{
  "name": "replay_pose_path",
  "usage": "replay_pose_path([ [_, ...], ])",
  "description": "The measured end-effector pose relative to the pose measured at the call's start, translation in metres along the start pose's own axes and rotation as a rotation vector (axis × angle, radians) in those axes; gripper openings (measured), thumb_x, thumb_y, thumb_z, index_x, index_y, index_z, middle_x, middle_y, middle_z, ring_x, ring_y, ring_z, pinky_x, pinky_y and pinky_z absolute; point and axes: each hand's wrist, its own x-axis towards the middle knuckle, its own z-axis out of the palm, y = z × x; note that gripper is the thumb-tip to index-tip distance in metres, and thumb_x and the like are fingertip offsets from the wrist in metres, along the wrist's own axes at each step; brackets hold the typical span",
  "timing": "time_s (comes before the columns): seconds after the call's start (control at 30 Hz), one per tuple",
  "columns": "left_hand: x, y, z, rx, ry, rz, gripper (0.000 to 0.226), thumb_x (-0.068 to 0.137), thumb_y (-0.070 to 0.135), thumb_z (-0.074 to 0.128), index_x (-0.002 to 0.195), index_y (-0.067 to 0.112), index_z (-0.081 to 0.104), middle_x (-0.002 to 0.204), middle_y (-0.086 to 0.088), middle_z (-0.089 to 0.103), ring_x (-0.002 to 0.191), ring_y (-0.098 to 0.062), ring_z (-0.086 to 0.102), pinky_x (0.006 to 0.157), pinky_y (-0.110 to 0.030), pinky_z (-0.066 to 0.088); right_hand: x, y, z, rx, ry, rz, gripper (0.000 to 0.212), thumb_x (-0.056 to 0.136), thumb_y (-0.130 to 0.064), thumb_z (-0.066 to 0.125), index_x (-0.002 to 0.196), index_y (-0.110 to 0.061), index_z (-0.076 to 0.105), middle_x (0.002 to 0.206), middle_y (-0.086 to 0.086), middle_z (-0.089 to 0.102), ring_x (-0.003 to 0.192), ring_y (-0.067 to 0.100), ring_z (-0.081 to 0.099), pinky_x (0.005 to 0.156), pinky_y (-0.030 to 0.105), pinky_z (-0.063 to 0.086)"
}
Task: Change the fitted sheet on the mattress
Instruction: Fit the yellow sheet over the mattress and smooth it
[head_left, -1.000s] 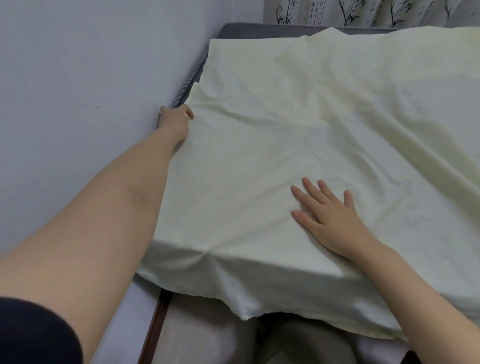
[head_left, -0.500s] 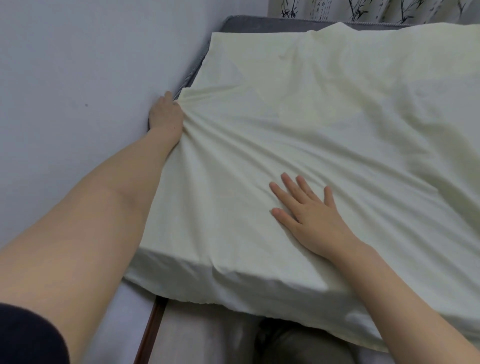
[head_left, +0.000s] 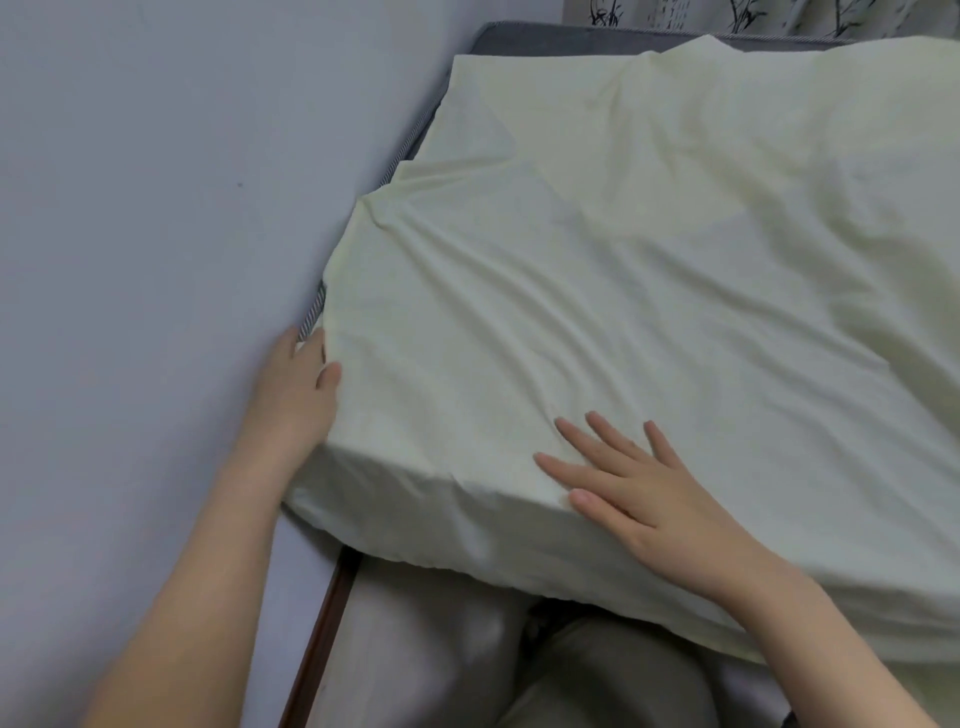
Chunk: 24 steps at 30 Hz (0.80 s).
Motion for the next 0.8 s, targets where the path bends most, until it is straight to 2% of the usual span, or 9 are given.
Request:
replay_pose_path([
  [0.07,-0.041,-0.011,0.004,-0.21,0.194,-0.125,0.05,0.1,0.029,0.045,0.143,0.006,0.041,0.146,-0.016,0.042,0.135,-0.03,0.039,0.109,-0.037,0.03,-0.005,-0.009,0.005,0.026,0.122,-0.034,0.046,0.094,-0.066,0.031,0.133,-0.053,0.049,0.15,-0.029,0.032,0.142,-0.001,0.026,0.118,0.035,0.019],
  [0.13,-0.075,-0.022,0.013,-0.399,0.346,-0.304,0.047,0.098,0.04,0.043,0.134,0.01,0.051,0.131,-0.011,0.058,0.121,-0.028,0.054,0.095,-0.035,0.04,-0.008,-0.018,0.015,0.01,0.334,-0.099,0.033,0.087,-0.047,0.063,0.115,-0.032,0.07,0.123,-0.011,0.064,0.112,0.017,0.06,0.091,0.042,0.05],
  [0.17,-0.088,-0.027,0.019,-0.497,0.358,-0.366,0.046,0.097,0.044,0.043,0.128,0.012,0.056,0.122,-0.007,0.064,0.112,-0.024,0.059,0.087,-0.031,0.043,-0.008,-0.021,0.021,0.004,0.44,-0.113,0.024,0.083,-0.034,0.073,0.105,-0.024,0.074,0.107,-0.006,0.068,0.096,0.021,0.064,0.077,0.042,0.052],
  [0.3,-0.106,-0.039,0.039,-1.012,0.247,-0.458,0.027,0.096,0.035,0.056,0.102,0.01,0.066,0.096,-0.003,0.069,0.085,-0.012,0.064,0.067,-0.019,0.047,-0.004,-0.03,0.031,0.112,0.683,-0.034,0.006,0.078,-0.011,0.079,0.079,-0.015,0.074,0.077,-0.004,0.063,0.071,0.02,0.057,0.06,0.041,0.046],
  [0.47,-0.117,-0.042,0.054,-1.158,0.487,-0.527,0.028,0.096,0.026,0.056,0.069,0.019,0.05,0.075,0.0,0.059,0.069,-0.011,0.053,0.067,-0.027,0.044,-0.005,-0.044,0.042,-0.179,0.679,-0.075,0.006,0.079,-0.018,0.072,0.075,-0.016,0.068,0.077,-0.006,0.063,0.075,0.024,0.057,0.067,0.033,0.038],
  [0.6,-0.117,-0.035,0.07,-1.252,0.54,-0.608,0.011,0.094,0.014,0.056,0.093,0.004,0.059,0.099,-0.013,0.065,0.086,-0.021,0.059,0.08,-0.036,0.05,-0.018,-0.046,0.057,-0.283,0.675,-0.115,0.006,0.083,-0.022,0.072,0.079,-0.019,0.07,0.081,-0.009,0.066,0.079,0.022,0.06,0.078,0.034,0.039],
  [0.67,-0.115,-0.035,0.079,-1.286,0.545,-0.658,0.031,0.09,0.004,0.058,0.119,-0.005,0.052,0.119,-0.019,0.061,0.104,-0.027,0.062,0.092,-0.035,0.05,-0.029,-0.041,0.07,-0.345,0.723,-0.124,0.003,0.087,-0.02,0.069,0.087,-0.02,0.072,0.09,-0.01,0.069,0.084,0.02,0.062,0.088,0.035,0.039],
  [0.73,-0.121,-0.031,0.085,-1.085,0.616,-0.685,0.036,0.087,0.006,0.059,0.121,-0.005,0.05,0.121,-0.023,0.057,0.109,-0.031,0.059,0.094,-0.033,0.047,-0.04,-0.031,0.087,-0.423,0.735,-0.082,0.018,0.086,-0.013,0.067,0.102,-0.022,0.071,0.106,-0.009,0.068,0.099,0.018,0.062,0.092,0.039,0.036],
  [0.8,-0.141,-0.017,0.087,-0.901,0.68,-0.518,0.029,0.089,0.018,0.056,0.113,0.002,0.054,0.111,-0.017,0.056,0.097,-0.03,0.056,0.084,-0.031,0.046,-0.052,-0.017,0.105,-0.464,0.658,-0.044,0.04,0.081,-0.009,0.066,0.118,-0.024,0.066,0.124,-0.006,0.063,0.109,0.018,0.06,0.089,0.04,0.035],
])
